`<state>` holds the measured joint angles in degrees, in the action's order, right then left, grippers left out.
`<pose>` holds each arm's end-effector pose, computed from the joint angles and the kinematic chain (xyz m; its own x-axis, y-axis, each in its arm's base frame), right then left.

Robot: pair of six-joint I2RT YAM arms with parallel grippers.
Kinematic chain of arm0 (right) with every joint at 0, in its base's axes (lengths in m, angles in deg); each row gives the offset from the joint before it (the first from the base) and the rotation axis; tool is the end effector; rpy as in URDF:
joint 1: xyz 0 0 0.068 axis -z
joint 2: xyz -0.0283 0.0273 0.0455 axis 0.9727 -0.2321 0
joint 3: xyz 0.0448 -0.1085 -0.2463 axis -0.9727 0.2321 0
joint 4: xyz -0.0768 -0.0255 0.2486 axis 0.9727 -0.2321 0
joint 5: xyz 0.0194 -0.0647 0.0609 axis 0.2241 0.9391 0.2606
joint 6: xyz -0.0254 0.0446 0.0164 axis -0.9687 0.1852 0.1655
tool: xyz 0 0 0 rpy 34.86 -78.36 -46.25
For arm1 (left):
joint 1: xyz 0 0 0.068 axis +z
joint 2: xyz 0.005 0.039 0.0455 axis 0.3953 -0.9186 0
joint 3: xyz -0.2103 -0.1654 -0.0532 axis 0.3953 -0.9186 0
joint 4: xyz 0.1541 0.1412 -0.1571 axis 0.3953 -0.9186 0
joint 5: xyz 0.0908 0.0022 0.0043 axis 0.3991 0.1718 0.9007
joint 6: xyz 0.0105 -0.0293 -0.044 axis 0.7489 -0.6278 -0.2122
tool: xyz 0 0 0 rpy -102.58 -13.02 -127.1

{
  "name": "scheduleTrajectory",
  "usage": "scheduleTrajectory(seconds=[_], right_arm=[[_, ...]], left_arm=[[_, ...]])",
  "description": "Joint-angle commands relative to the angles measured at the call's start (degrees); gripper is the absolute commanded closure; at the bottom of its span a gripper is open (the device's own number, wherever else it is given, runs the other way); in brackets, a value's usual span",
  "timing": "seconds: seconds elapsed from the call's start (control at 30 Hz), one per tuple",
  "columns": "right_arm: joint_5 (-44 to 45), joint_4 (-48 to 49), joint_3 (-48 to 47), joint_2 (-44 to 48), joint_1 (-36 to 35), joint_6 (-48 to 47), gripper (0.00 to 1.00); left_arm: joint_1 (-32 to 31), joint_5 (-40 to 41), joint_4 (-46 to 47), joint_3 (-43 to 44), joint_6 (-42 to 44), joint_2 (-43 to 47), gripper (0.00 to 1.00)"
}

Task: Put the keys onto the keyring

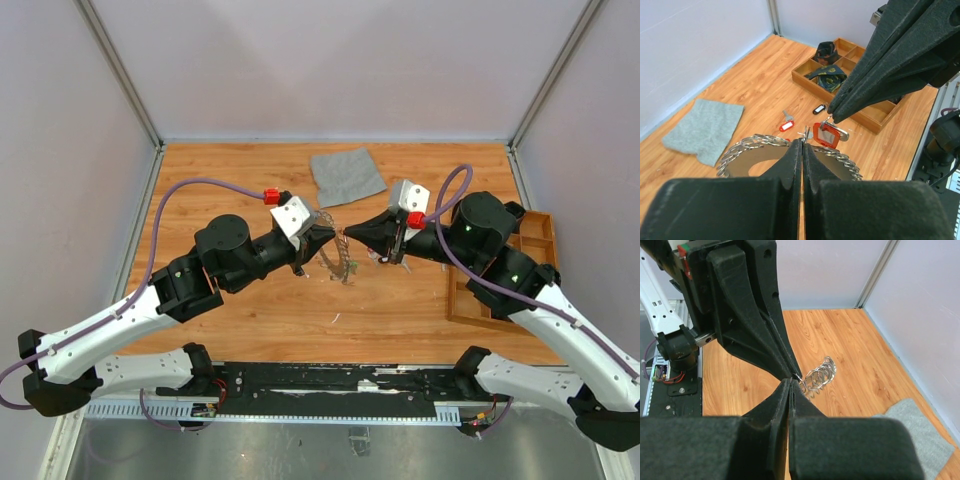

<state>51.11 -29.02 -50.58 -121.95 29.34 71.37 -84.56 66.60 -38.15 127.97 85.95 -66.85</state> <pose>0.1150 0.1498 0.4531 0.2239 0.0179 -0.9745 -0.9458 0.2455 -0.2128 0.1048 -0.1839 0.4220 0.0549 0.0964 -0.9938 0.8222 0.5604 0.0998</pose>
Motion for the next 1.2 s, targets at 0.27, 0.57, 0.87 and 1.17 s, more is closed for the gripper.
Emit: scheduleTrajectory(seconds=[0.27, 0.57, 0.87, 1.17], right_arm=[[1.49, 3.86, 0.21, -1.56, -0.83, 2.45, 1.0], [4.59, 3.53, 0.62, -1.06, -0.83, 2.9, 0.99], [6.77, 2.52, 0.99, -0.8, -0.83, 2.92, 0.99], [7.44, 1.07, 1.43, -0.66, -0.85, 2.91, 1.0]], left_arm=[[-0.6, 0.89, 4.37, 0.68, -0.88, 0.29, 0.99], [-0.59, 0.67, 4.58, 0.59, -0.91, 0.38, 0.99], [-0.6, 0.79, 4.58, 0.55, -0.86, 0.38, 0.99], [-0.59, 1.12, 4.75, 0.8, -0.79, 0.21, 0.99]])
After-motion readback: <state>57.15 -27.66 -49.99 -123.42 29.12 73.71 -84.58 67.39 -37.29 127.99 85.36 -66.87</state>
